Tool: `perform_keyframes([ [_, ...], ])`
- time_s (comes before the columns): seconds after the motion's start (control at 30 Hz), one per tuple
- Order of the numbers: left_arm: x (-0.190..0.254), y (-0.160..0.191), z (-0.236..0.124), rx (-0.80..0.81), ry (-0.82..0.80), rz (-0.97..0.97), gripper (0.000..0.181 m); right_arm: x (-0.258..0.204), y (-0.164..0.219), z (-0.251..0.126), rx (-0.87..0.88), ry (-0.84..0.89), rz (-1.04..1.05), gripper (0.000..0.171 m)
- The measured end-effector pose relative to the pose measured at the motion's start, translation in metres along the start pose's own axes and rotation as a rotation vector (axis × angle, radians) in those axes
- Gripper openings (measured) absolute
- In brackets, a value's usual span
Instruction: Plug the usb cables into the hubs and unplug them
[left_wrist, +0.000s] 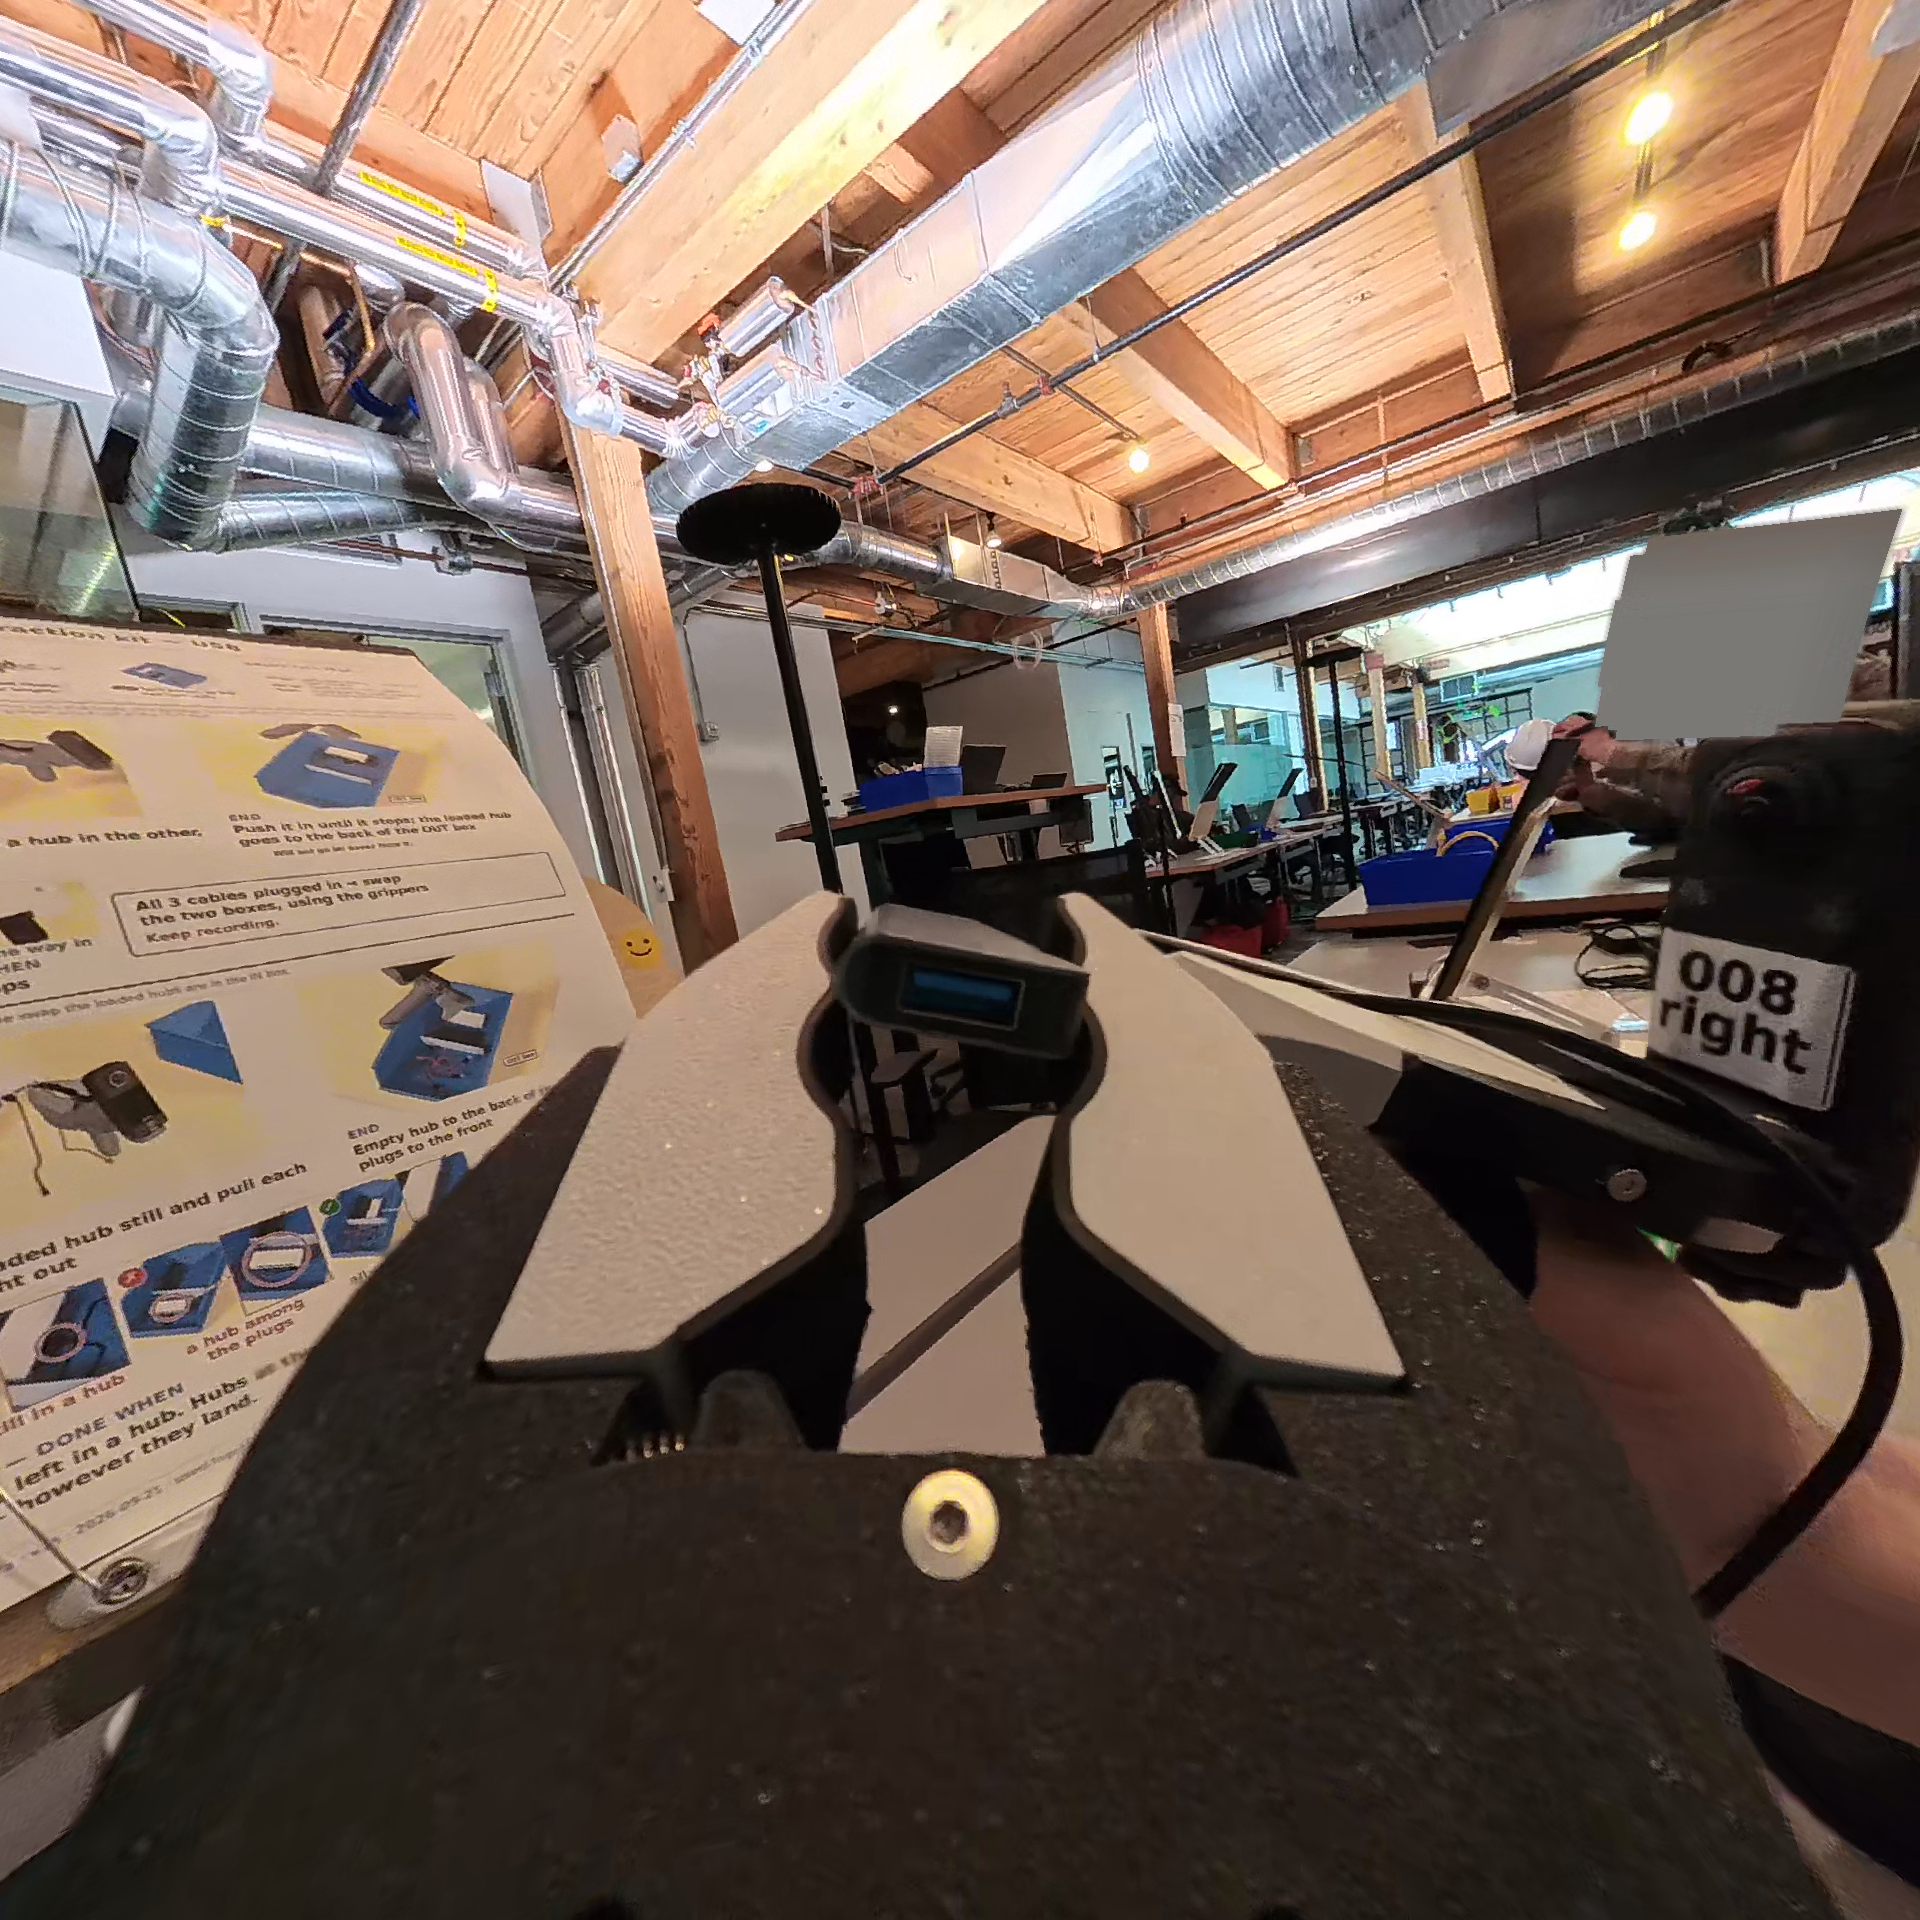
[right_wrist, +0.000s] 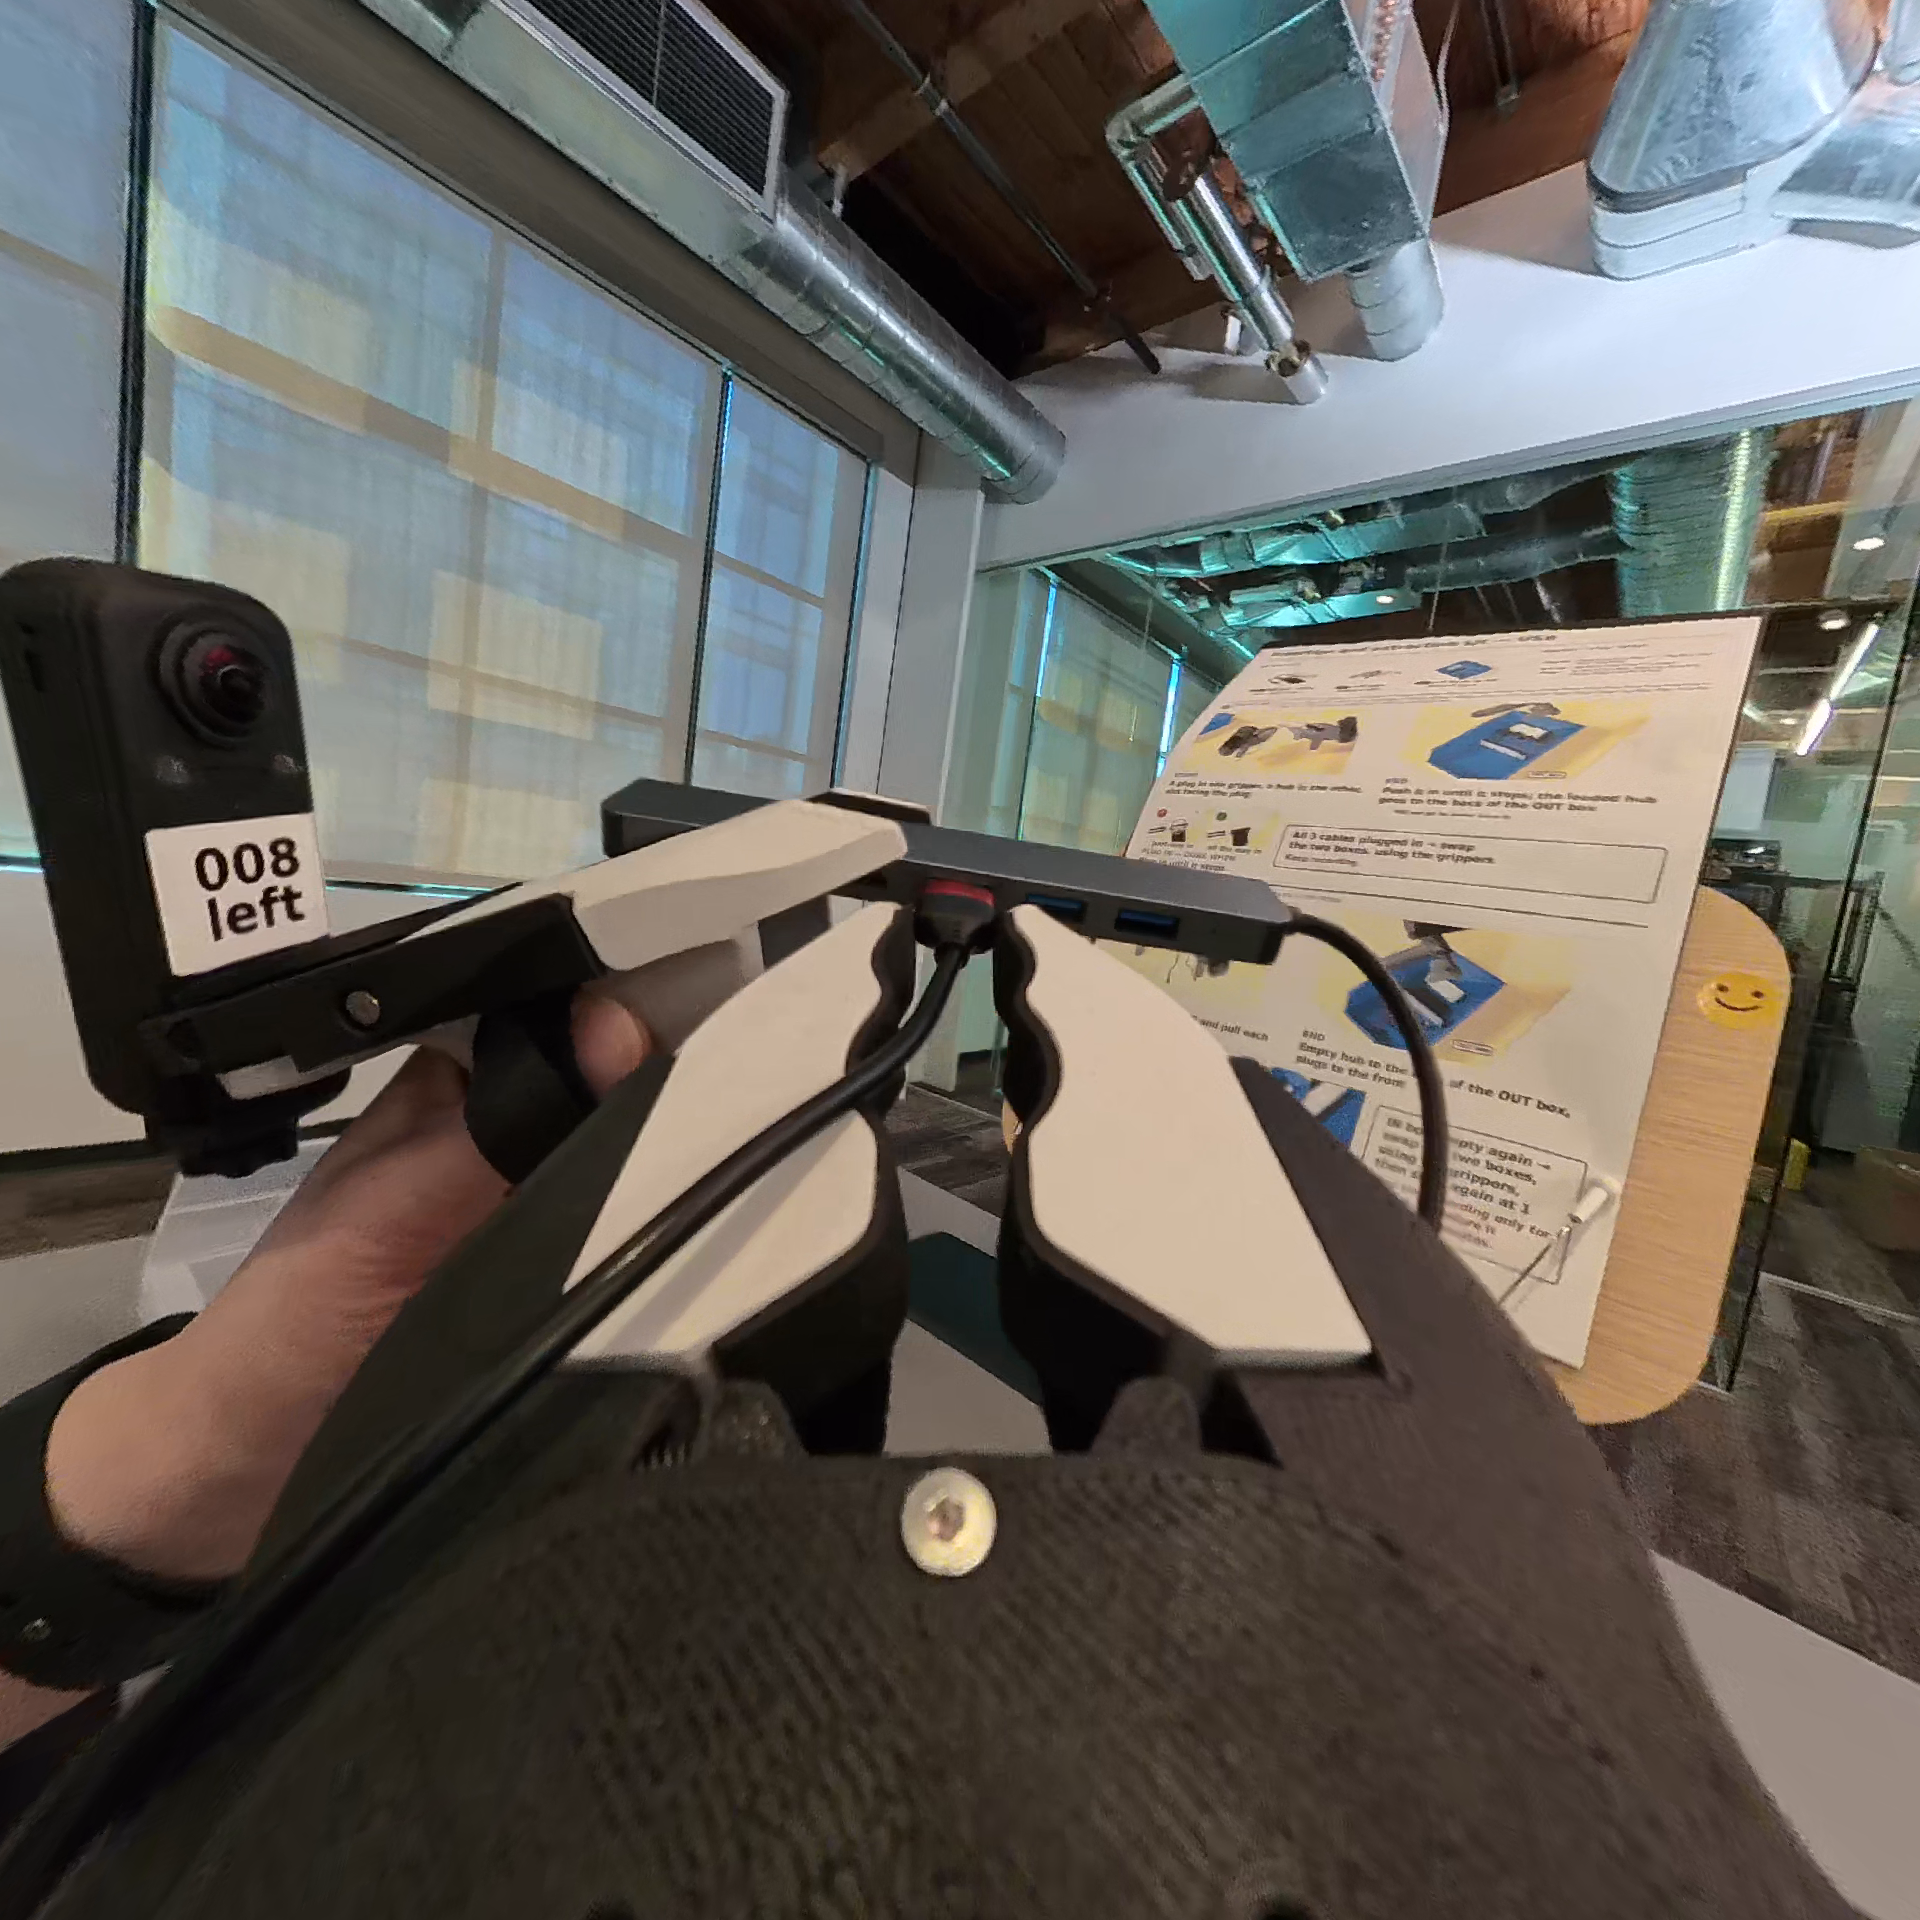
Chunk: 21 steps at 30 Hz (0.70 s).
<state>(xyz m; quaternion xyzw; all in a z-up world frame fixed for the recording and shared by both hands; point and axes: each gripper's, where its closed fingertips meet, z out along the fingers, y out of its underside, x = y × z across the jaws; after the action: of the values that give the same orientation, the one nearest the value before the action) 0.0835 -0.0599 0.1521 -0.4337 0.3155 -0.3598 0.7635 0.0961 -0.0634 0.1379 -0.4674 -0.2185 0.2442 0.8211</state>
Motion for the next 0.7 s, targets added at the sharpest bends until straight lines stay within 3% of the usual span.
perform_keyframes([
  [0.3, 0.007, -0.005, 0.000, -0.024, 0.027, 0.032, 0.033, -0.003, -0.011, -0.003, 0.026, 0.016, -0.066, 0.015],
  [0.43, 0.012, -0.015, -0.001, 0.041, 0.032, 0.002, 0.034, -0.006, -0.021, -0.004, 0.065, -0.035, -0.116, 0.015],
  [0.6, 0.030, -0.034, 0.000, 0.111, 0.141, -0.086, 0.043, -0.008, -0.042, -0.012, 0.138, -0.055, -0.304, 0.015],
  [0.7, 0.038, -0.040, -0.002, 0.096, 0.168, -0.037, 0.041, -0.010, -0.053, -0.017, 0.178, -0.043, -0.355, 0.015],
])
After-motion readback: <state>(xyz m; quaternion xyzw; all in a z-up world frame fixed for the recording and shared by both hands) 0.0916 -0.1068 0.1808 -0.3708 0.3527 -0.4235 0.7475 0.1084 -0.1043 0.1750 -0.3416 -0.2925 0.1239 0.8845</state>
